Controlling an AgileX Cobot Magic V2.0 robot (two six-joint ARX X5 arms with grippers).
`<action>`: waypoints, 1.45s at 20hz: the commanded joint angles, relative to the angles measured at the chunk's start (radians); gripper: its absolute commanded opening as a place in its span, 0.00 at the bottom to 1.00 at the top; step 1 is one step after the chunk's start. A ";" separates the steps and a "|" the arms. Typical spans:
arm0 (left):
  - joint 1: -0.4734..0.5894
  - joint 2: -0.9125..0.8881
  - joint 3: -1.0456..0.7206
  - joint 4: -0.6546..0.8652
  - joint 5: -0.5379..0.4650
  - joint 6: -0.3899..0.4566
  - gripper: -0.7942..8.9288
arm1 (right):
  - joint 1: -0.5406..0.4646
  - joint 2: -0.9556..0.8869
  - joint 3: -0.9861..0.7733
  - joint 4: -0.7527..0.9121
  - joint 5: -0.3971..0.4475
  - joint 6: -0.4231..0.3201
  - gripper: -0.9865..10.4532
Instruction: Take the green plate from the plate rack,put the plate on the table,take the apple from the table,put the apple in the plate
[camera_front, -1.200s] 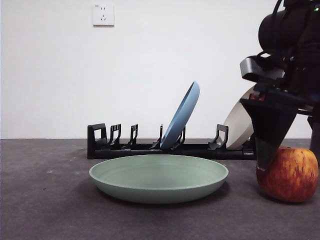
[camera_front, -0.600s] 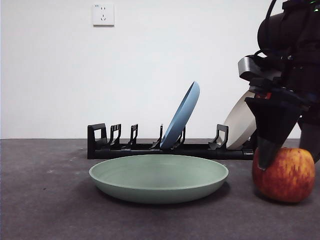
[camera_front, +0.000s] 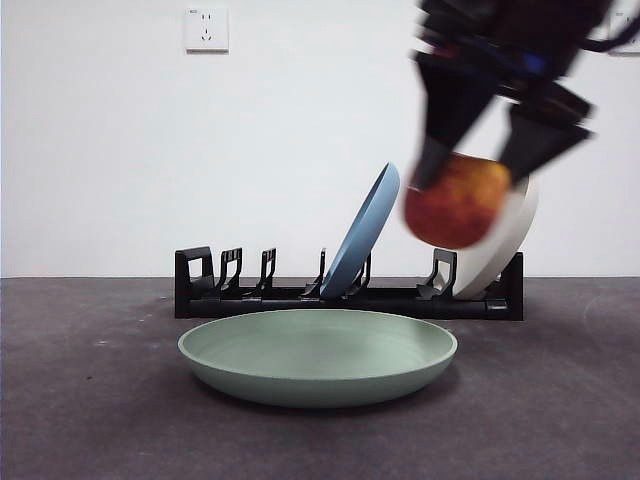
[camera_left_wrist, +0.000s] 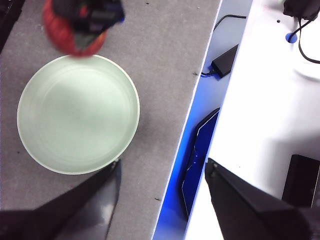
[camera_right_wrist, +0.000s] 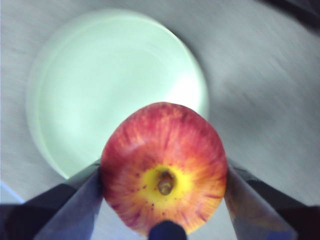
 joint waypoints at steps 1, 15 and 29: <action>0.003 0.002 0.000 0.005 0.002 -0.007 0.37 | 0.046 0.077 0.044 0.030 0.003 0.024 0.07; 0.003 0.002 0.000 -0.023 0.002 -0.007 0.37 | 0.154 0.424 0.120 0.098 0.051 0.013 0.07; 0.003 0.002 0.000 -0.021 -0.003 -0.007 0.37 | 0.154 0.272 0.120 0.073 0.051 0.015 0.57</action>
